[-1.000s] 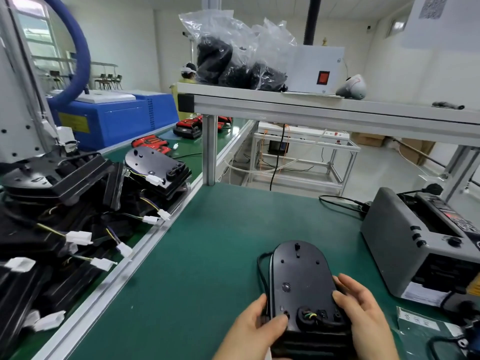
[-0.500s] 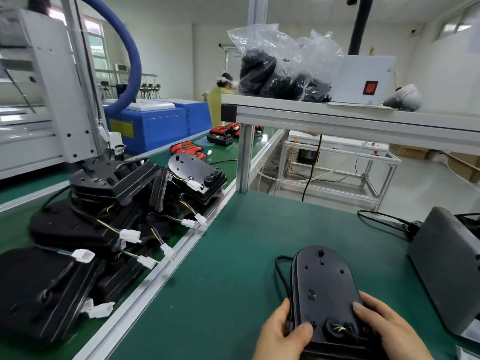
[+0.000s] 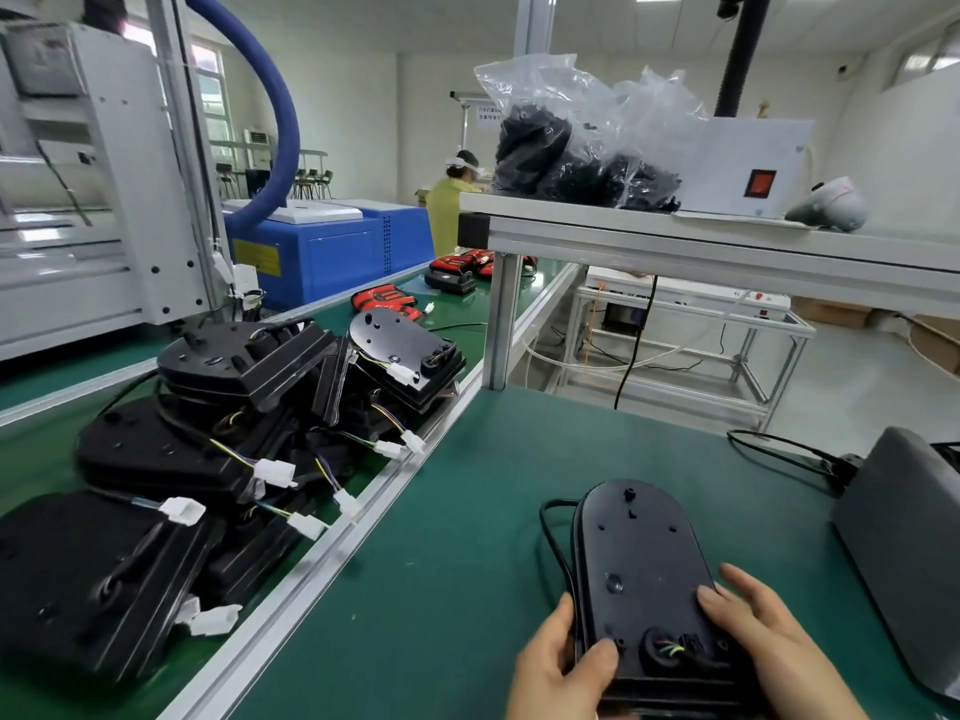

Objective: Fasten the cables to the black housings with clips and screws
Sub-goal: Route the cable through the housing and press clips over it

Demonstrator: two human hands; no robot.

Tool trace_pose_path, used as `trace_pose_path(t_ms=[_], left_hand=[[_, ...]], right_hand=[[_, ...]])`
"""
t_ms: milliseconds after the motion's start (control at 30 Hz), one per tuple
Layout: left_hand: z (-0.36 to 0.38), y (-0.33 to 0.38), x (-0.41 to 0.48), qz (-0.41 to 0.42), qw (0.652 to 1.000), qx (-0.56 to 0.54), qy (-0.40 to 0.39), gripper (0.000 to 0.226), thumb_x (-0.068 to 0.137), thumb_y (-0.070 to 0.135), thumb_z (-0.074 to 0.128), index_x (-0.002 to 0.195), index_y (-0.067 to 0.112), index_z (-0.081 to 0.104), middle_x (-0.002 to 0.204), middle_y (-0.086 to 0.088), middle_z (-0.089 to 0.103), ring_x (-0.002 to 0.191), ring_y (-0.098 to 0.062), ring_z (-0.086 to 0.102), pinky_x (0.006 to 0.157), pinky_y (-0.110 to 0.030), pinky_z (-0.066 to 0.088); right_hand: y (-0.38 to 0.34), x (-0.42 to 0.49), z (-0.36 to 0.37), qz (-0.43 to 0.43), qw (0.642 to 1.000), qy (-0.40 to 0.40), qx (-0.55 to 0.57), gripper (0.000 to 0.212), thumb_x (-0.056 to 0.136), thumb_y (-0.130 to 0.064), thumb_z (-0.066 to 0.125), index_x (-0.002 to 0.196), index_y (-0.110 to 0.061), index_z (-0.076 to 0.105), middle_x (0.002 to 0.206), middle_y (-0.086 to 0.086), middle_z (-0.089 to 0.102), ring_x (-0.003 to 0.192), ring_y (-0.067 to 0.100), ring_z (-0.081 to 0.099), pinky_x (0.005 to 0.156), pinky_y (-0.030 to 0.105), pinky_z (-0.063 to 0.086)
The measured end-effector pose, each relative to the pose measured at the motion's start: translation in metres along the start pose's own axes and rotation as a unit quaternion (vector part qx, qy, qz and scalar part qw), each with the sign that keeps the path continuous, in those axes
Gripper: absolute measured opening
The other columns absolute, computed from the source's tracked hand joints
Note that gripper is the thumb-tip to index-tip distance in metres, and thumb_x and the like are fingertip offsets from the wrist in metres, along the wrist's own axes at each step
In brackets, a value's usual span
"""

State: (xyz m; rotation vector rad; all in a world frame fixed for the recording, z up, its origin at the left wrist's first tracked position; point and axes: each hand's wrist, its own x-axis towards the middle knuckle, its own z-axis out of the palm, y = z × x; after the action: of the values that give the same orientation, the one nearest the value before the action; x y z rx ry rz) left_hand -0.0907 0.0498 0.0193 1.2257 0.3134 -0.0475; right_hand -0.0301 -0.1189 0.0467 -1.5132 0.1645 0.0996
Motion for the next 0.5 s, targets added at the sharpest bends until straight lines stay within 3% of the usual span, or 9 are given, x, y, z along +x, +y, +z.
trace_pose_path(t_ms=[67,167,200,333,500], left_hand=[[0.001,0.007,0.001,-0.034,0.998,-0.055,-0.011,0.06,0.088,-0.002,0.061,0.142,0.008,0.038,0.125,0.0,0.054,0.081,0.003,0.062,0.056,-0.007,0.049],[-0.004,0.011,0.009,-0.041,0.991,-0.131,-0.002,0.06,0.09,-0.003,0.057,0.143,0.015,0.039,0.125,-0.006,0.057,0.096,-0.022,0.064,0.067,-0.041,0.058],[-0.008,0.014,0.012,-0.032,0.991,-0.132,0.004,0.059,0.09,-0.003,0.056,0.143,0.017,0.039,0.122,-0.005,0.059,0.096,-0.023,0.063,0.068,-0.045,0.058],[-0.026,0.03,0.027,0.024,0.991,-0.13,0.031,0.057,0.091,-0.004,0.054,0.141,0.019,0.041,0.114,0.004,0.063,0.091,-0.018,0.066,0.066,-0.041,0.059],[-0.04,0.045,0.044,0.086,0.982,-0.152,0.075,0.054,0.093,-0.001,0.051,0.141,0.021,0.042,0.123,0.0,0.062,0.098,-0.018,0.065,0.077,-0.043,0.056]], right_hand=[[-0.003,0.005,0.005,-0.001,1.0,-0.011,0.0,0.052,0.084,-0.015,0.067,0.133,-0.017,0.049,0.127,0.003,0.058,0.113,0.022,0.057,0.105,0.039,0.037],[-0.006,0.018,0.018,0.009,0.999,-0.035,0.03,0.053,0.086,-0.012,0.063,0.136,-0.015,0.046,0.134,0.002,0.054,0.114,0.021,0.056,0.1,0.037,0.039],[-0.007,0.023,0.024,0.008,0.998,-0.04,0.037,0.053,0.086,-0.01,0.062,0.136,-0.014,0.045,0.135,0.001,0.053,0.115,0.02,0.055,0.097,0.036,0.04],[-0.014,0.041,0.048,-0.026,0.998,-0.054,0.03,0.05,0.088,-0.009,0.06,0.134,-0.019,0.045,0.138,-0.003,0.049,0.112,0.011,0.054,0.085,0.032,0.041],[-0.022,0.066,0.091,-0.064,0.995,-0.07,-0.011,0.056,0.09,-0.012,0.061,0.142,-0.016,0.038,0.148,0.0,0.039,0.132,0.016,0.04,0.112,0.04,0.032]])
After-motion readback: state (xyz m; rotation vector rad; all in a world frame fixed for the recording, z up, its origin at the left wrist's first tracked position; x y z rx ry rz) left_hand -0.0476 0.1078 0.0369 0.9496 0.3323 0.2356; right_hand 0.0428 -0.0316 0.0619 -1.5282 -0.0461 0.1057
